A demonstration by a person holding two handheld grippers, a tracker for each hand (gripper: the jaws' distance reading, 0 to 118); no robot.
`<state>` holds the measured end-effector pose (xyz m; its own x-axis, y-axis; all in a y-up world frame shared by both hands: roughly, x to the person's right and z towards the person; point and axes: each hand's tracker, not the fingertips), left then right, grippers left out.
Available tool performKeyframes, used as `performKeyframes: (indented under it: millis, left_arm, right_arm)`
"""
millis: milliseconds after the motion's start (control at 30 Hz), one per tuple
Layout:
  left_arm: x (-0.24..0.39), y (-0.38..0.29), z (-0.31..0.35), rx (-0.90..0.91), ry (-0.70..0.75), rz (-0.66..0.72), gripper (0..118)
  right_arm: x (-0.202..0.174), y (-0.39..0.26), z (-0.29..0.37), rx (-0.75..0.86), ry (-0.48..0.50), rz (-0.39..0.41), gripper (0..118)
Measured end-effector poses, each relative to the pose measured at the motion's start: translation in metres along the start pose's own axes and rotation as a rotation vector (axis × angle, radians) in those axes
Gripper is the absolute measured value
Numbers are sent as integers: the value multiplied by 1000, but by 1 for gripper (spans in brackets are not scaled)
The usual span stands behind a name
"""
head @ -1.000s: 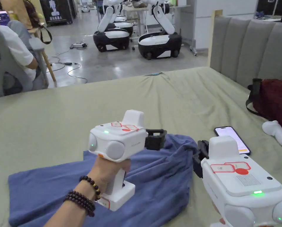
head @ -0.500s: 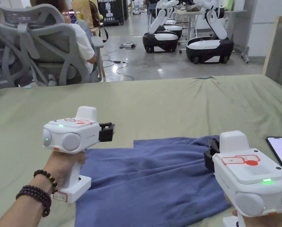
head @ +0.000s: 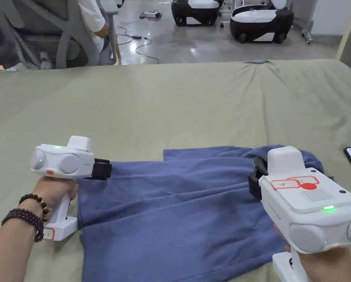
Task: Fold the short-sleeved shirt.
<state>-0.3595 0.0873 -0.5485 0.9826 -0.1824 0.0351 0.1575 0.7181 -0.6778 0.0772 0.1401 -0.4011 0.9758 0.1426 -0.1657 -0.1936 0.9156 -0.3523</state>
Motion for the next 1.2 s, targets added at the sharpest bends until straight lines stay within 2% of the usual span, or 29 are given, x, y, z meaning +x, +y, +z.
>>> performKeyframes:
  millis: [67, 100, 133, 167, 200, 367, 467, 500, 533, 567, 600, 633, 733, 800, 900, 967, 1067, 1100, 1133, 1200]
  left_arm:
    - [2, -6, -3, -25, -75, 49, 78]
    - [4, -6, 3, -34, -64, 75, 70]
    - [5, -2, 5, -30, -59, 71, 42]
    - [5, -1, 10, -20, -80, 74, 7]
    - [6, 0, 13, -2, -104, 73, 2]
    - [14, 2, 29, -22, -108, 65, 2]
    - [13, 10, 44, 32, -127, 97, 2]
    - [14, 14, 51, 53, -140, 105, 2]
    - [13, 17, 53, 74, -153, 123, 2]
    - [13, 20, 56, 85, -175, 153, 2]
    - [14, 23, 58, 87, -191, 172, 2]
    - [15, 26, 62, 86, -191, 172, 2]
    - [23, 31, 63, 112, -179, 158, 2]
    - [28, 33, 62, 119, -179, 160, 2]
    - [29, 33, 62, 140, -200, 195, 2]
    - [32, 32, 59, 138, -200, 191, 2]
    - [34, 32, 56, 116, -181, 163, 3]
    - [34, 31, 57, 117, -182, 157, 3]
    - [33, 31, 57, 117, -182, 156, 3]
    - [33, 29, 59, 125, -177, 153, 3]
  right_arm:
    - [0, -2, -3, -11, 5, -7, 8]
    - [0, -3, -4, -15, 0, -5, 8]
    - [1, -4, -4, -19, -3, -4, 8]
    - [2, -5, -3, -22, -7, -6, 8]
    - [3, -6, -2, -24, -8, -12, 8]
    - [31, -17, 8, -41, 14, -19, 9]
    - [68, -27, 16, -87, -67, -85, 36]
    - [81, -30, 17, -103, -67, -113, 36]
    - [91, -32, 16, -107, -62, -132, 82]
    - [101, -35, 15, -112, -71, -133, 113]
    - [108, -34, 22, -104, -86, -132, 118]
    - [115, -32, 21, -110, -89, -133, 111]
    - [129, -40, -1, -265, -124, -127, 111]
    - [134, -44, -14, -369, -79, -134, 106]
    - [136, -52, -38, -378, -20, -184, 90]
    - [135, -54, -61, -393, -26, -183, 72]
    - [133, -53, -87, -373, -6, -206, 37]
    - [132, -54, -94, -341, 12, -212, 16]
    - [131, -54, -96, -313, 42, -198, 4]
    - [123, -48, -95, -314, 11, -143, 4]
